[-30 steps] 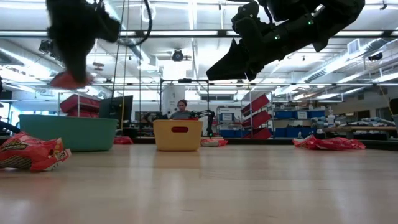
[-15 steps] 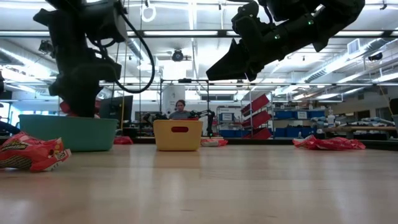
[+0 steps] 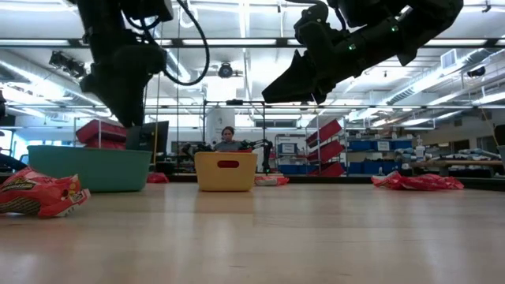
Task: Sort candy
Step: Put the orange candy into the green bin
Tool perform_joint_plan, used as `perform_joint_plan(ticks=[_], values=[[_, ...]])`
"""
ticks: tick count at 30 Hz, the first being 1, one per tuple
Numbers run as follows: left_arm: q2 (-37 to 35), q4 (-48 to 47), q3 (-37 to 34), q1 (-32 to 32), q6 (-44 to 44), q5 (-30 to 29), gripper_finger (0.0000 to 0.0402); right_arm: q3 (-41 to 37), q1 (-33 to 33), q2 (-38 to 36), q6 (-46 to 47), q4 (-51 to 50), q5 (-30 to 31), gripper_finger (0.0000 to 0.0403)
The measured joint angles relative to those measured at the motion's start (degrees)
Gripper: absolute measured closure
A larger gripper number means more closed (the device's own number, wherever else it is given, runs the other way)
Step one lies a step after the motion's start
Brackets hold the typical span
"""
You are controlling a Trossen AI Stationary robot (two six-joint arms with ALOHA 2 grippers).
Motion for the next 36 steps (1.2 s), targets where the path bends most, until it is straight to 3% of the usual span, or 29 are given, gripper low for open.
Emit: perform_joint_plan(ticks=[7,17,21,28,36], values=[[0.0,-10.9,1.61,10.57,-0.72,0.12,0.0224,0.0,0.7,0.02,-0.09,0.02,0.0,0.0295],[0.09,-7.21,-4.2,29.94,8.78,2.99,0.0225,0.0,0.77,0.0,-0.21,-0.37,0.0,0.0302],[1.16,-3.14,-7.16,36.61,9.83,7.71,0.0231,0.0,0.77,0.02,-0.21,-0.46,0.0,0.0304],[3.82,4.96,-10.42,42.21,11.54,12.23,0.0233,0.0,0.77,0.01,-0.2,-0.77,0.0,0.0303],[9.77,4.99,-11.79,45.65,14.9,9.59,0.0233,0.0,0.87,0.0,-0.2,-1.53,0.0,0.0307]])
